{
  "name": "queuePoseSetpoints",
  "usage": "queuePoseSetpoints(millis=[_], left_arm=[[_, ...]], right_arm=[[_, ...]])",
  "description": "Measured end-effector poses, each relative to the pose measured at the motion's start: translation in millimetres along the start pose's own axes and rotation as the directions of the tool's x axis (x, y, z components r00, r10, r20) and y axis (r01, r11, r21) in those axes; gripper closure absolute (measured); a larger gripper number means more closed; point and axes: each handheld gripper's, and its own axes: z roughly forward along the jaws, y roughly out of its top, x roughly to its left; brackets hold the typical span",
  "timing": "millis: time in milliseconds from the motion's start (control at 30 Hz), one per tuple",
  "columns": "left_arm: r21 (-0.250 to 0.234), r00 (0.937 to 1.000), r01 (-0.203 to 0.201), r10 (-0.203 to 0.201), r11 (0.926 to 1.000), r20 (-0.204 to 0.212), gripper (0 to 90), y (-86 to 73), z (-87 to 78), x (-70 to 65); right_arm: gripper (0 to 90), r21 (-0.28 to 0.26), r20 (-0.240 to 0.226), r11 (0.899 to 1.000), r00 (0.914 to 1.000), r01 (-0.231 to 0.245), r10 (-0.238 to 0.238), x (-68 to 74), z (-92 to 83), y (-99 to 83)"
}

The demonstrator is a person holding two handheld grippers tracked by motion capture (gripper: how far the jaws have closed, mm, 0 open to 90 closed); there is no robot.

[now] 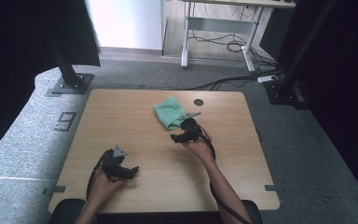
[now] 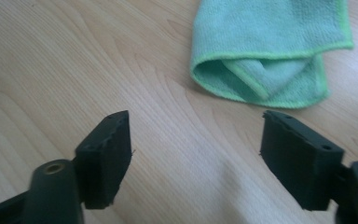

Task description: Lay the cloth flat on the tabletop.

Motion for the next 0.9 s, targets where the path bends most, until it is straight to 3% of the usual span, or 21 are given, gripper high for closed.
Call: queuePoseSetpoints(millis=[267, 333, 567, 667, 900], left_arm=[[-0.001, 1.0000, 0.001, -0.001, 1.0000, 0.000, 0.0, 0.0, 0.0, -0.1], [0.000, 1.0000, 0.000, 0.000, 1.0000, 0.000, 0.0, 0.0, 0.0, 0.0], [-0.001, 1.0000, 0.002, -0.002, 1.0000, 0.000, 0.0, 0.0, 0.0, -0.1], [0.000, 1.0000, 0.000, 0.000, 1.0000, 0.000, 0.0, 0.0, 0.0, 0.0], [-0.001, 1.0000, 0.001, -0.001, 1.0000, 0.000, 0.0, 0.0, 0.0, -0.1]], right_arm=[[42.6, -0.001, -0.018, 1.000, 0.9997, 0.016, -0.016, 2.4, 16.5, 12.5], [50.1, 0.005, -0.020, 1.000, 0.9996, 0.021, -0.021, 1.4, 21.1, 15.4], [62.1, 0.039, -0.032, 0.999, 0.9989, 0.037, -0.035, 2.4, 37.2, 20.2], [63.7, 0.065, -0.019, 0.997, 0.9991, 0.039, -0.038, 2.3, 46.6, 19.9], [66.6, 0.060, 0.012, 0.998, 0.9998, 0.017, -0.017, -0.9, 60.7, 22.4]])
